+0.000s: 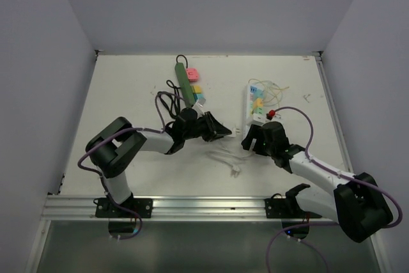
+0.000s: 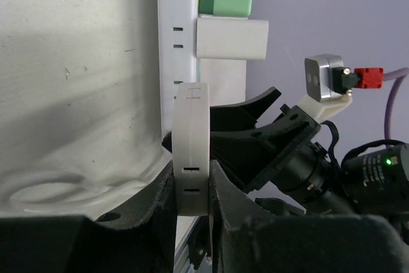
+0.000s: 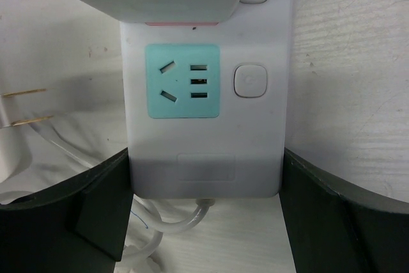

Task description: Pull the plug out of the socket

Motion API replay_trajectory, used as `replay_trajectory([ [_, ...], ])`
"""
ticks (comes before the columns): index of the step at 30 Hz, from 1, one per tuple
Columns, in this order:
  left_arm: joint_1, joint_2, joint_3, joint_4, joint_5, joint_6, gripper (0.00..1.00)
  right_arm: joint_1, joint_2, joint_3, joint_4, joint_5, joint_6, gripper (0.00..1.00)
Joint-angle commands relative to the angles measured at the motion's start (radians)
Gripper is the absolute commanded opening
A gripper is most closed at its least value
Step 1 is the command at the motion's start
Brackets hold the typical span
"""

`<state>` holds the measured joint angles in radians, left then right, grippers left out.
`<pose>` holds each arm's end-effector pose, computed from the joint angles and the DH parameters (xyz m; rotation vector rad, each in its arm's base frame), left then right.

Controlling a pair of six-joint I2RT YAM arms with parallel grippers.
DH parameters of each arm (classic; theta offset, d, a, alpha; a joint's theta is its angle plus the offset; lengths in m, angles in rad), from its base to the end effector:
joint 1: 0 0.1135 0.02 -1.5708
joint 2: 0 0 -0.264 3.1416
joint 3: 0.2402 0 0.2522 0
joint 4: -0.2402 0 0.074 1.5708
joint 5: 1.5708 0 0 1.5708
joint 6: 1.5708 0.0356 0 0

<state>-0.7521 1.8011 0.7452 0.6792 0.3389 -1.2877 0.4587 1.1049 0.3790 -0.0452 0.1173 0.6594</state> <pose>0.2498 -0.2499 0.1473 -0.3528 2.3032 -1.5479 0.1837 0.0861 0.1554 0.2963 2.3548 0.4137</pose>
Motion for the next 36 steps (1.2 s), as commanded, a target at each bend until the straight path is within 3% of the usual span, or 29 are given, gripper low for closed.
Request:
replay_trajectory([
  [1, 0.023, -0.088, -0.05, 0.068, 0.021, -0.01, 0.0, -0.017, 0.022, 0.032, -0.044, 0.12, 0.052, 0.0],
  [6, 0.115, -0.259, -0.18, 0.034, 0.023, 0.014, 0.0, -0.018, 0.023, 0.034, -0.035, 0.104, 0.039, 0.0],
  [12, 0.348, -0.521, -0.306, -0.212, -0.02, 0.187, 0.0, -0.017, 0.039, 0.055, -0.036, 0.084, -0.009, 0.0],
  [17, 0.595, -0.624, -0.345, -0.352, -0.051, 0.298, 0.0, -0.017, 0.044, 0.092, -0.087, 0.084, -0.038, 0.0],
  [22, 0.817, -0.544, -0.348, -0.331, -0.015, 0.335, 0.0, -0.017, 0.082, 0.118, -0.093, 0.042, -0.049, 0.0],
  [26, 0.881, -0.387, -0.304, -0.235, 0.044, 0.324, 0.01, -0.017, 0.13, 0.147, -0.102, 0.028, -0.09, 0.0],
  [27, 0.892, -0.284, -0.282, -0.177, 0.076, 0.311, 0.03, -0.015, 0.151, 0.153, -0.111, 0.016, -0.101, 0.0],
  [31, 0.896, -0.217, -0.282, -0.119, 0.081, 0.295, 0.07, -0.017, 0.164, 0.143, -0.101, -0.021, -0.103, 0.0],
  [33, 0.898, -0.183, -0.282, -0.11, 0.083, 0.291, 0.13, -0.017, 0.167, 0.133, -0.102, -0.034, -0.107, 0.0],
  [34, 0.899, -0.177, -0.287, -0.106, 0.086, 0.288, 0.23, -0.017, 0.167, 0.132, -0.105, -0.039, -0.109, 0.0],
  [36, 0.901, -0.172, -0.294, -0.106, 0.088, 0.28, 0.32, -0.017, 0.161, 0.129, -0.114, -0.045, -0.113, 0.03],
])
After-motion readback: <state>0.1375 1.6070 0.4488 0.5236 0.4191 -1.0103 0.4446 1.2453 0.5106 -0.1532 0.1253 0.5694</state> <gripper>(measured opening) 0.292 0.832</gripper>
